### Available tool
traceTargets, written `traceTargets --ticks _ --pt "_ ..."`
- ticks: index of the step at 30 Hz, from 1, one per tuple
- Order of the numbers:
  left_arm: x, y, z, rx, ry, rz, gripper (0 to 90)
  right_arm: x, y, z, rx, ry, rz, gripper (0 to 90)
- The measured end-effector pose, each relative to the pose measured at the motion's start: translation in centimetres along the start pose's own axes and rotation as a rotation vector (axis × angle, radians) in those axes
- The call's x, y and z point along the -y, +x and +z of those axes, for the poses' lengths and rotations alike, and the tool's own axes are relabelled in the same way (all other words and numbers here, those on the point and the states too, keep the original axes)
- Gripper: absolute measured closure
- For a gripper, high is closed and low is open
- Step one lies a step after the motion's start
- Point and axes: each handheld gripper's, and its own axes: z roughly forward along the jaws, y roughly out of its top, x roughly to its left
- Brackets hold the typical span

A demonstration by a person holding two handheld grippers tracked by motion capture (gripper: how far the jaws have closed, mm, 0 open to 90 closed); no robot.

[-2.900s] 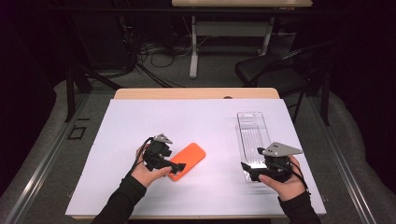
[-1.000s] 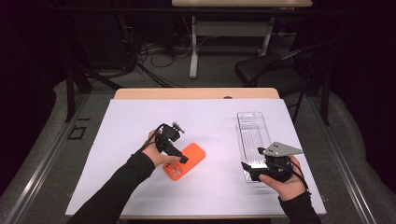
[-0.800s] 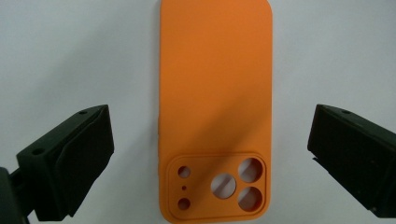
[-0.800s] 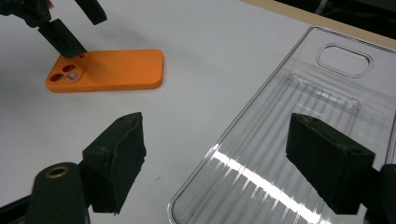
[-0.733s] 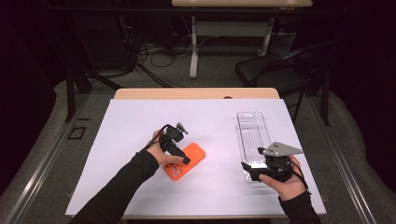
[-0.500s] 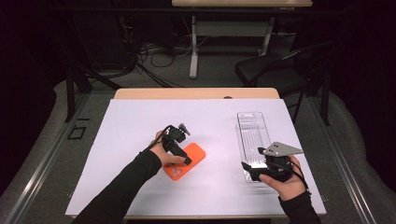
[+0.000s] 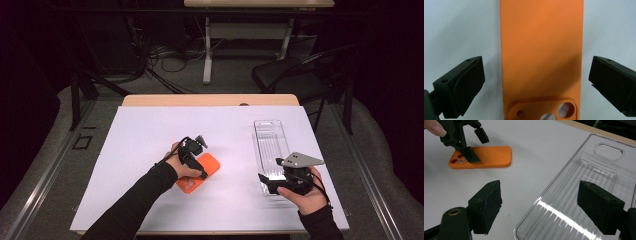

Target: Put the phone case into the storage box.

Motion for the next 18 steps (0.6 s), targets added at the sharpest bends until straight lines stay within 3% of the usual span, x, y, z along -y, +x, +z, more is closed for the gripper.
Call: traceTargets --ticks 18 --pt "-0.17 -0.66 0.98 -0.017 0.029 0.018 0.3 0.02 -0.06 -0.01 -0.001 -0.001 0.001 19.3"
